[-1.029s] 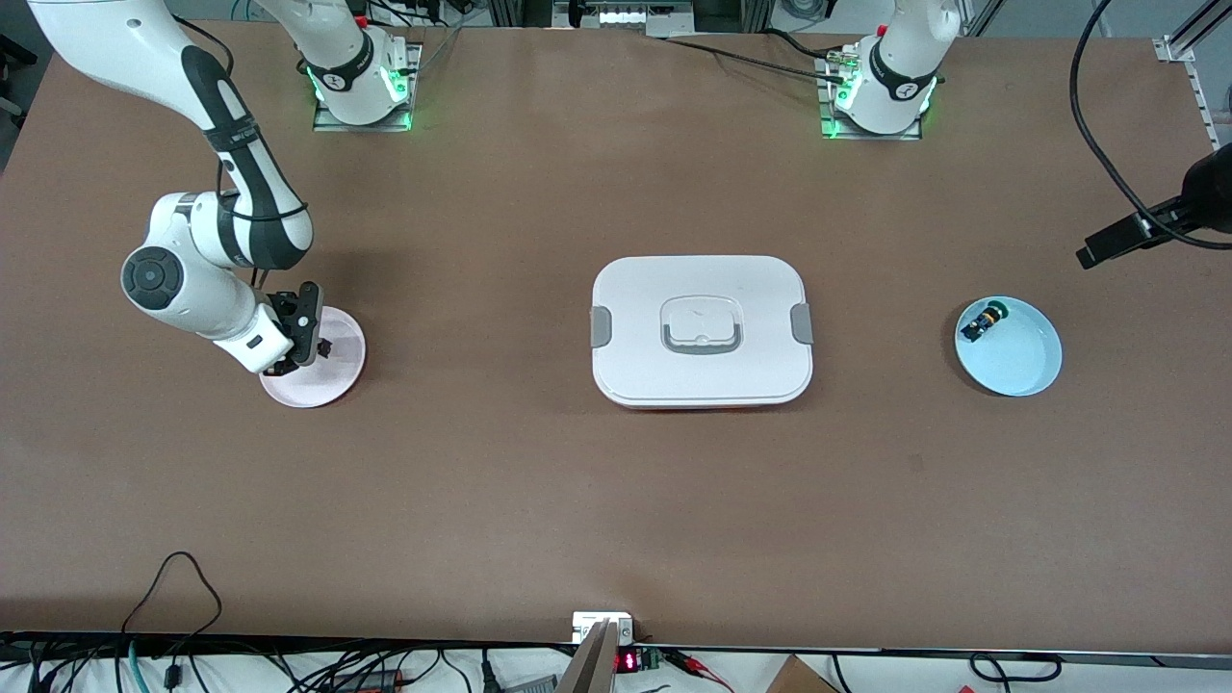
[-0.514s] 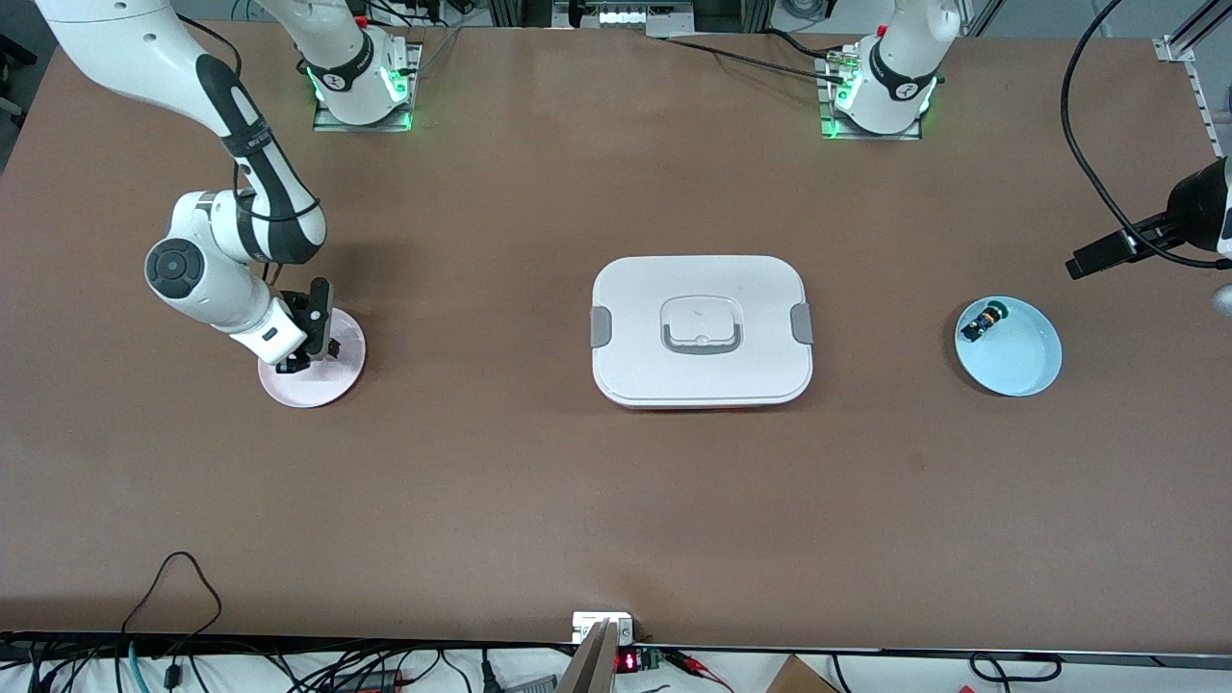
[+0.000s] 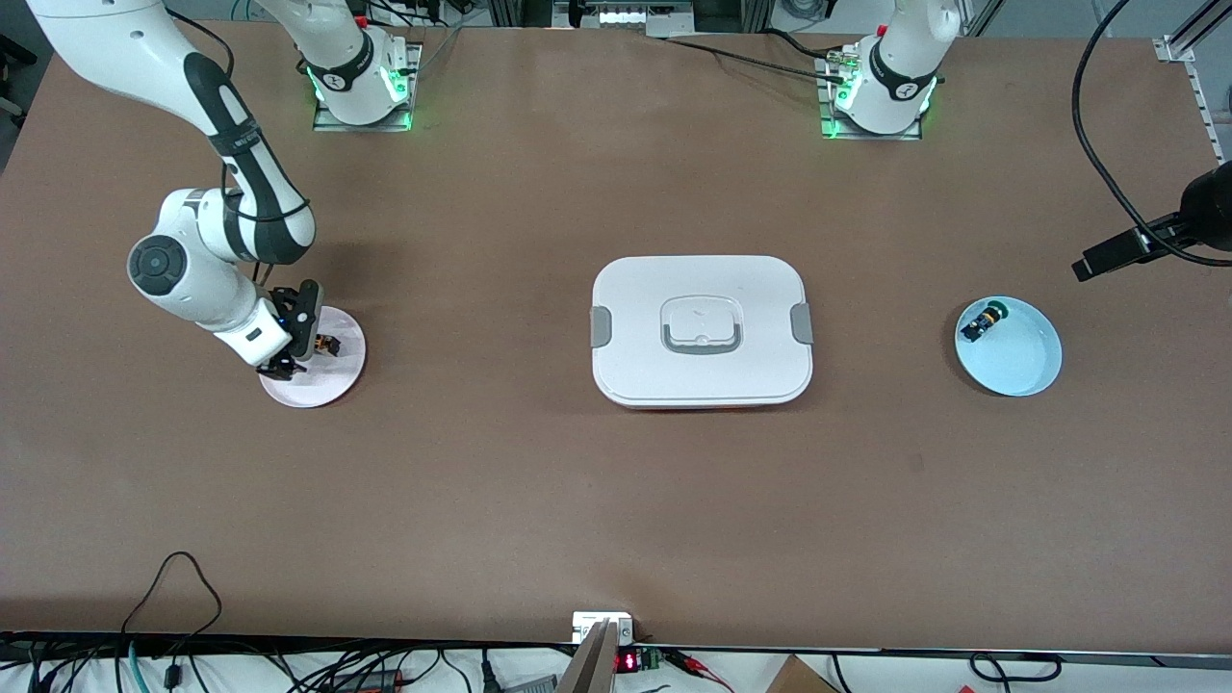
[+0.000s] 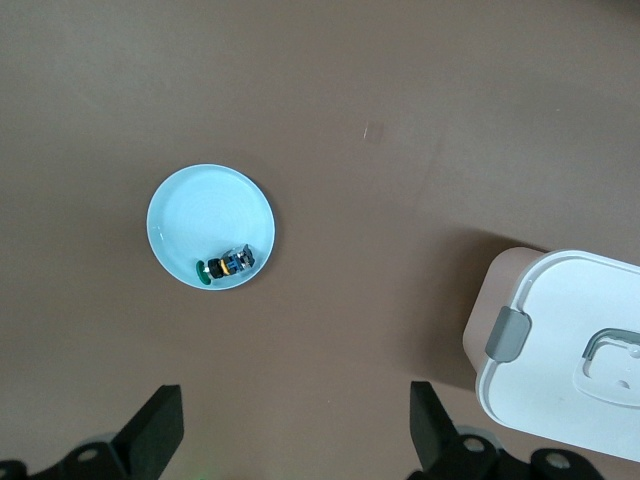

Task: Transfer orange switch to right arm and place
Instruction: 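Open the right gripper and lift it away from the plate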

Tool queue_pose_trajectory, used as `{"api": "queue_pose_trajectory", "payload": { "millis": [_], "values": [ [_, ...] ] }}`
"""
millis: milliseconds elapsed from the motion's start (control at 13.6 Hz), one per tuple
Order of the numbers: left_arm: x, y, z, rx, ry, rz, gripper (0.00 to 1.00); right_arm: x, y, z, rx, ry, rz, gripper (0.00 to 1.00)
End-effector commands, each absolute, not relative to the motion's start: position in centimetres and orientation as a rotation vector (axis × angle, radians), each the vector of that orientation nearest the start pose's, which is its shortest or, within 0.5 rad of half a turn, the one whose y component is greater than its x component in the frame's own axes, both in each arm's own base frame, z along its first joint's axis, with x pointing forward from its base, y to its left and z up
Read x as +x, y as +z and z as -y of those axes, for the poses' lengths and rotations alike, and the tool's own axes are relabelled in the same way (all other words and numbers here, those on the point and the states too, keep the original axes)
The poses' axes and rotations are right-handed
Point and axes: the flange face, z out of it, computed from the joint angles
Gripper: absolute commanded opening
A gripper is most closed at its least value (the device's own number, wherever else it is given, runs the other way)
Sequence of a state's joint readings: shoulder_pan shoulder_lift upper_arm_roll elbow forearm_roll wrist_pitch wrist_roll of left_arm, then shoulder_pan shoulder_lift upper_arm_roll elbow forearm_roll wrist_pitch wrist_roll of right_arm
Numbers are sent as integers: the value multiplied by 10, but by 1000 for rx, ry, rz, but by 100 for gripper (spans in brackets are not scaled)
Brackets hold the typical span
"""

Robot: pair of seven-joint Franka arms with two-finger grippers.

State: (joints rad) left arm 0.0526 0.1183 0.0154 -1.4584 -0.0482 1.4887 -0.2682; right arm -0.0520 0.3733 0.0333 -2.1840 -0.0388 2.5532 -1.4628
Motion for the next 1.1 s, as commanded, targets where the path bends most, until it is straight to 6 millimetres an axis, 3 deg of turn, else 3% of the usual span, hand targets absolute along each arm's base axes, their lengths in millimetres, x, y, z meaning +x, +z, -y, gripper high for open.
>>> {"api": "queue_pose_trajectory", "payload": {
  "millis": [0,147,367,661,882,1029],
  "values": [
    [585,601,-37,-3155,148,506,100,580,271,7,-2479,-7,1921,100],
    [591,602,-38,-3154,94,506,100,597,308,5,-2573,38,1673,100],
    [594,600,-40,-3144,57,506,100,608,357,1,-2655,35,1411,100],
    [593,599,-42,-3096,70,370,100,608,407,-9,-2833,77,937,100],
    [592,601,-48,-3097,63,384,100,604,440,-24,-2798,142,456,100],
    [592,603,-46,-3108,55,393,100,596,462,-28,-2818,228,245,100]
  ]
}}
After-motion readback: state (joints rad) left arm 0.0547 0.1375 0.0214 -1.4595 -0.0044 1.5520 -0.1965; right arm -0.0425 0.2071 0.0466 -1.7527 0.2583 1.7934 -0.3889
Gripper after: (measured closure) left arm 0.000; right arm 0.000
